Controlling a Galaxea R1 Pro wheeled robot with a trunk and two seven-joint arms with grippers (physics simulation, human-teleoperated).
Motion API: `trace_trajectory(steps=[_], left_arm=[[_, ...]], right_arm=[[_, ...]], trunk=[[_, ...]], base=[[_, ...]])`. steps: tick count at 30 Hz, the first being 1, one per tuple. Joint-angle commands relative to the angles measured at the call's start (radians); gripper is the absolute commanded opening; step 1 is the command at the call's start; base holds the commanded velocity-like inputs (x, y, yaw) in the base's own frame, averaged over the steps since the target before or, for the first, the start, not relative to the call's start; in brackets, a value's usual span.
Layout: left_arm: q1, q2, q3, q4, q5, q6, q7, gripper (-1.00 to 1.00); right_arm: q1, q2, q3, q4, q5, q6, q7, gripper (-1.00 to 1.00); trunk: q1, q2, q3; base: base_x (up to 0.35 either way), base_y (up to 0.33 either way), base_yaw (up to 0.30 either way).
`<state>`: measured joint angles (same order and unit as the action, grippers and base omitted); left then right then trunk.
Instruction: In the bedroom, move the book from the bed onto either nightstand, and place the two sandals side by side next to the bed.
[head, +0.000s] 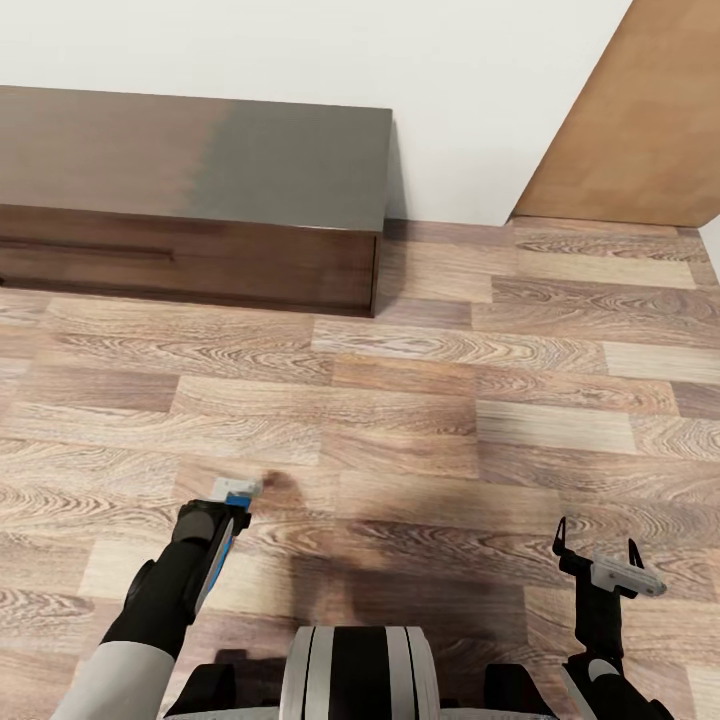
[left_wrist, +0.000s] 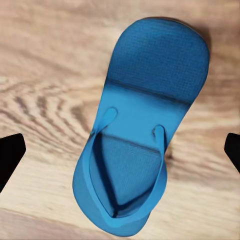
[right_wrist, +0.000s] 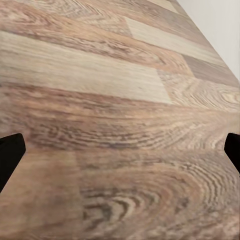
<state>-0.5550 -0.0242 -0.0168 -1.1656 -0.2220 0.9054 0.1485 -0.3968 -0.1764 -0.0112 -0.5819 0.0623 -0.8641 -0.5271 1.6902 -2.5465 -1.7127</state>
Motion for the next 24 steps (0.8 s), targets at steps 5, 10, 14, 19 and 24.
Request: trace_trajectory(steps=[5, 10, 14, 19, 24], left_arm=[[0.0, 0.0, -0.004, 0.001, 0.002, 0.003, 0.006, 1.0], [0.0, -0.001, -0.006, 0.0, 0.001, 0.002, 0.006, 1.0], [0.0, -0.002, -0.005, 0.0, 0.0, 0.0, 0.004, 1.0], [0.0, -0.001, -0.002, 0.0, -0.001, -0.002, 0.004, 1.0], [0.0, 0.0, -0.001, 0.0, -0.002, -0.003, 0.005, 1.0]], right_arm=[[0.0, 0.001, -0.001, 0.0, 0.007, -0.001, -0.005, 1.0], [-0.001, 0.001, -0.001, 0.0, 0.007, -0.001, -0.005, 1.0], [-0.001, 0.001, -0.001, 0.0, 0.007, -0.001, -0.005, 1.0], [-0.001, 0.001, -0.001, 0.0, 0.007, -0.001, -0.005, 1.0], [-0.001, 0.001, -0.001, 0.0, 0.007, -0.001, -0.005, 1.0]], trunk=[[0.002, -0.001, -0.02], [0.004, -0.003, -0.039], [0.006, -0.003, -0.055], [0.007, -0.004, -0.066], [0.007, -0.004, -0.066]], base=[[0.0, 0.0, 0.0], [0.0, 0.0, 0.0], [0.0, 0.0, 0.0], [0.0, 0.0, 0.0], [0.0, 0.0, 0.0]])
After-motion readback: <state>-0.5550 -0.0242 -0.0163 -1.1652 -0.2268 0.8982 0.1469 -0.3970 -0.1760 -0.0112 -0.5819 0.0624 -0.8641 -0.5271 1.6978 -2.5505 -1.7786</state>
